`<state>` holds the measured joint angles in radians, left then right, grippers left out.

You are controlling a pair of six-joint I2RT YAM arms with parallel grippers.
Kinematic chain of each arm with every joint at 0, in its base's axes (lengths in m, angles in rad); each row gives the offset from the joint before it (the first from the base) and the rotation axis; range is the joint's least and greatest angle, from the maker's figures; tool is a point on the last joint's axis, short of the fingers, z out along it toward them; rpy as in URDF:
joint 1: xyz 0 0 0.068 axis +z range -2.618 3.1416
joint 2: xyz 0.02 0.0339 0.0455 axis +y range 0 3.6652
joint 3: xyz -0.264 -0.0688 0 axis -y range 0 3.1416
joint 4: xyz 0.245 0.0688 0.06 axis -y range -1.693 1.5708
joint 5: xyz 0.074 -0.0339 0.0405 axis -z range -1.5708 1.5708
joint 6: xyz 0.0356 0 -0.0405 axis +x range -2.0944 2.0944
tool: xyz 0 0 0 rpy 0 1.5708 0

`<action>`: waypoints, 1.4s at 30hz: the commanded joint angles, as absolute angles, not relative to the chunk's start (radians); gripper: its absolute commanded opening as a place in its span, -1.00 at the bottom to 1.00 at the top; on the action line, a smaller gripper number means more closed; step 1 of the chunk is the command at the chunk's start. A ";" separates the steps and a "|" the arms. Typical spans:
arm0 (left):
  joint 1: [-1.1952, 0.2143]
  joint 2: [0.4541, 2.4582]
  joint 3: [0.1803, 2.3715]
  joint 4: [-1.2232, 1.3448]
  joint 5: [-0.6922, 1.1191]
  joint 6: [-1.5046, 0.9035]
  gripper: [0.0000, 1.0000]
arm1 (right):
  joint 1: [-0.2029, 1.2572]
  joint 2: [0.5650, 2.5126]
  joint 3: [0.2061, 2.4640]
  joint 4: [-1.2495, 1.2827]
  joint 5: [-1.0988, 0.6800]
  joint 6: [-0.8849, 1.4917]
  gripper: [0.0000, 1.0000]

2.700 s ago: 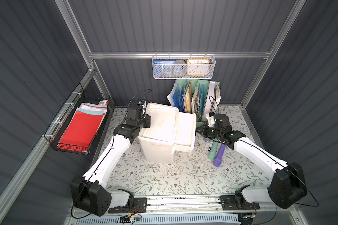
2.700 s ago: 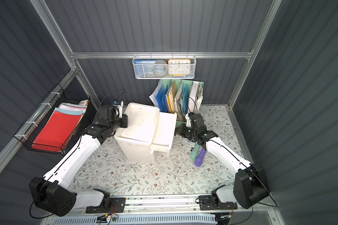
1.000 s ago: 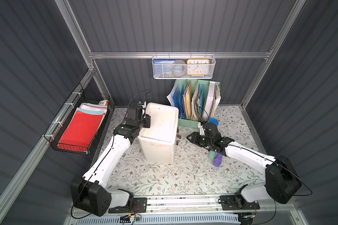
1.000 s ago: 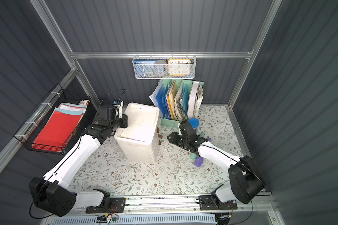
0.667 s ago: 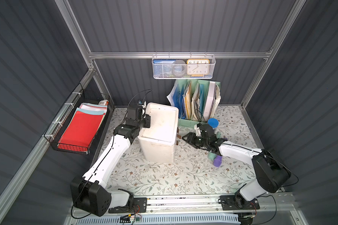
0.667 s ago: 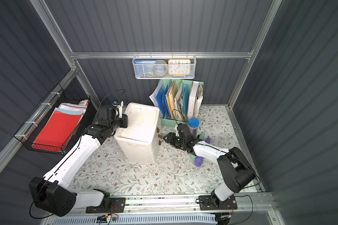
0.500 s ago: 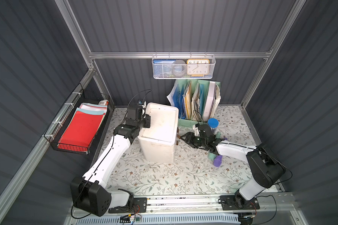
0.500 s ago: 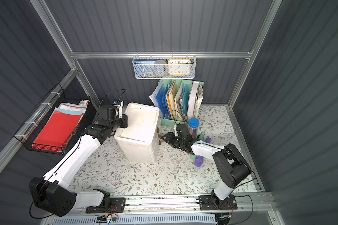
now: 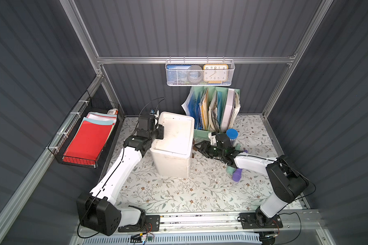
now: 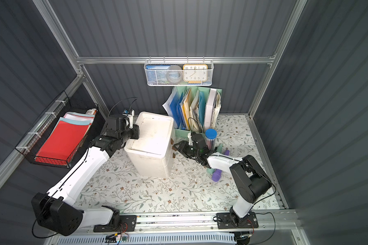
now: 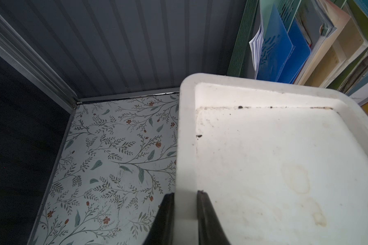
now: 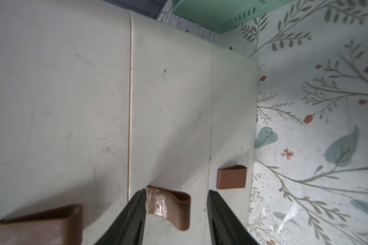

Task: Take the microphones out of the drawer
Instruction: Open the drawer in the storage box.

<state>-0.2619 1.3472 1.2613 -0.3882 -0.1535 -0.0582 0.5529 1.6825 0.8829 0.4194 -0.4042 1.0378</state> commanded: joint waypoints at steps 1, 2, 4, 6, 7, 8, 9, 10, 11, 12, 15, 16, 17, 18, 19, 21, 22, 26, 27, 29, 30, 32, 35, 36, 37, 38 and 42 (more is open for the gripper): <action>-0.261 1.420 1.192 -0.538 -0.128 -0.063 -1.00 | 0.561 1.717 0.902 0.471 -0.428 1.073 -0.03; -0.262 1.419 1.192 -0.537 -0.128 -0.063 -1.00 | 0.563 1.722 0.903 0.478 -0.431 1.078 -0.06; -0.262 1.418 1.192 -0.537 -0.128 -0.063 -1.00 | 0.565 1.731 0.907 0.488 -0.437 1.086 -0.15; -0.262 1.417 1.192 -0.537 -0.128 -0.063 -1.00 | 0.567 1.733 0.908 0.491 -0.439 1.090 -0.36; -0.261 1.416 1.192 -0.538 -0.128 -0.063 -1.00 | 0.567 1.731 0.907 0.491 -0.439 1.091 -0.48; -0.261 1.416 1.192 -0.537 -0.128 -0.062 -1.00 | 0.566 1.729 0.907 0.489 -0.438 1.091 -0.58; -0.262 1.416 1.192 -0.537 -0.129 -0.063 -1.00 | 0.568 1.726 0.905 0.488 -0.435 1.090 -0.67; -0.262 1.416 1.191 -0.537 -0.129 -0.063 -1.00 | 0.567 1.723 0.902 0.488 -0.431 1.092 -0.74; -0.261 1.414 1.190 -0.537 -0.129 -0.063 -1.00 | 0.567 1.720 0.901 0.487 -0.428 1.093 -0.81; -0.262 1.414 1.190 -0.537 -0.129 -0.063 -1.00 | 0.567 1.717 0.899 0.486 -0.426 1.092 -0.87; -0.261 1.413 1.190 -0.536 -0.129 -0.063 -1.00 | 0.567 1.711 0.898 0.482 -0.425 1.088 -1.00; -0.261 1.413 1.190 -0.536 -0.129 -0.063 -1.00 | 0.565 1.711 0.897 0.482 -0.425 1.088 -1.00; -0.261 1.412 1.190 -0.537 -0.129 -0.062 -1.00 | 0.565 1.709 0.896 0.480 -0.424 1.086 -1.00; -0.261 1.411 1.190 -0.537 -0.129 -0.063 -1.00 | 0.565 1.708 0.894 0.479 -0.423 1.085 -1.00; -0.262 1.411 1.190 -0.537 -0.129 -0.063 -1.00 | 0.565 1.707 0.891 0.479 -0.422 1.087 -1.00; -0.262 1.410 1.190 -0.537 -0.129 -0.063 -1.00 | 0.565 1.706 0.883 0.482 -0.423 1.089 -1.00; -0.261 1.408 1.190 -0.537 -0.129 -0.063 -1.00 | 0.565 1.706 0.879 0.486 -0.423 1.092 -0.90; -0.261 1.408 1.189 -0.537 -0.129 -0.063 -1.00 | 0.565 1.699 0.846 0.537 -0.420 1.112 -0.33; -0.261 1.409 1.189 -0.537 -0.129 -0.063 -1.00 | 0.566 1.701 0.837 0.559 -0.423 1.123 -0.24; -0.261 1.408 1.189 -0.537 -0.129 -0.061 -1.00 | 0.567 1.709 0.825 0.596 -0.430 1.144 -0.18; -0.261 1.408 1.189 -0.537 -0.129 -0.063 -1.00 | 0.567 1.714 0.821 0.616 -0.434 1.155 -0.18; -0.261 1.407 1.189 -0.537 -0.130 -0.062 -1.00 | 0.568 1.726 0.812 0.659 -0.441 1.181 -0.18; -0.262 1.407 1.188 -0.538 -0.130 -0.063 -1.00 | 0.569 1.749 0.797 0.757 -0.448 1.243 -0.18; -0.262 1.406 1.189 -0.538 -0.131 -0.063 -1.00 | 0.569 1.755 0.790 0.793 -0.447 1.266 -0.16; -0.261 1.405 1.189 -0.538 -0.130 -0.063 -1.00 | 0.568 1.759 0.781 0.824 -0.442 1.286 -0.12; -0.262 1.405 1.189 -0.538 -0.130 -0.063 -1.00 | 0.570 1.764 0.774 0.850 -0.437 1.301 -0.10; -0.262 1.402 1.189 -0.537 -0.131 -0.063 -1.00 | 0.576 1.781 0.764 0.909 -0.424 1.337 -0.07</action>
<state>-0.2619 1.3426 1.2602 -0.3874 -0.1532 -0.0582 0.5625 1.7611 0.7708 0.7967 -0.4232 1.2846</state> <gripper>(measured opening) 0.188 0.463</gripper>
